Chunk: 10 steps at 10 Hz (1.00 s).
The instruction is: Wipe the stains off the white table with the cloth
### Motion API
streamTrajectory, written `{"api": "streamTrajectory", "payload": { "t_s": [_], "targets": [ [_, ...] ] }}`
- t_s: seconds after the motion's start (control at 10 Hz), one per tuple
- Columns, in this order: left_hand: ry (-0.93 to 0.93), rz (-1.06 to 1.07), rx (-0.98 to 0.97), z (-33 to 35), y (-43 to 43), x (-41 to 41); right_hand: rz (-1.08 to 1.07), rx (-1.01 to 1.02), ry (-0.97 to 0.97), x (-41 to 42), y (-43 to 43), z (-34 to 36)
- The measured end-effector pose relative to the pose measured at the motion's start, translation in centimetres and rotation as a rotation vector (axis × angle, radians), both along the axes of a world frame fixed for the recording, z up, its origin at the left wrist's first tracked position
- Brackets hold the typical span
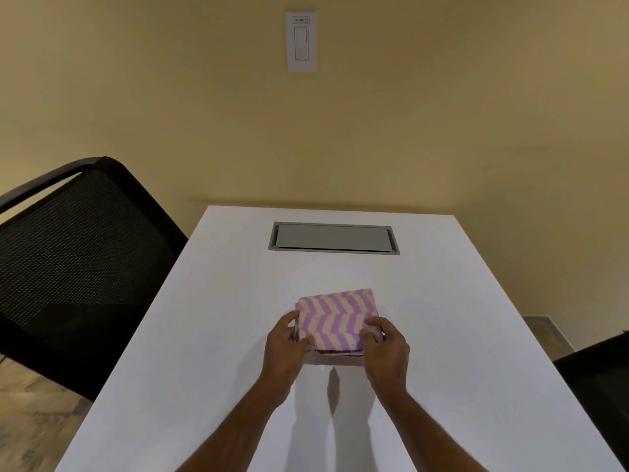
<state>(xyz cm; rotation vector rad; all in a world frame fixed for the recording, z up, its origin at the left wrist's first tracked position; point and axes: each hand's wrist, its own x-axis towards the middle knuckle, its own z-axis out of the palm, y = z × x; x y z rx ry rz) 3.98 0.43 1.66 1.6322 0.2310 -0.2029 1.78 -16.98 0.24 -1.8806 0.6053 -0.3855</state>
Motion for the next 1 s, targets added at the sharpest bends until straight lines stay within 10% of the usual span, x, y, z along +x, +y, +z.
{"api": "streamTrajectory", "payload": {
  "t_s": [0.4,0.7,1.0],
  "targets": [
    [-0.105,-0.022,0.186,-3.7,-1.4,0.9,-0.02,-0.033,0.068,0.8,-0.6,-3.1],
    [-0.285,-0.373,1.222,-3.5,-1.6,-0.3,0.21,-0.564,0.301,0.8,-1.5,-3.3],
    [-0.558,-0.188,1.18,-0.9,-1.1,-5.1,0.283,-0.715,0.055,-4.8,-0.2,-0.5]
  ]
}}
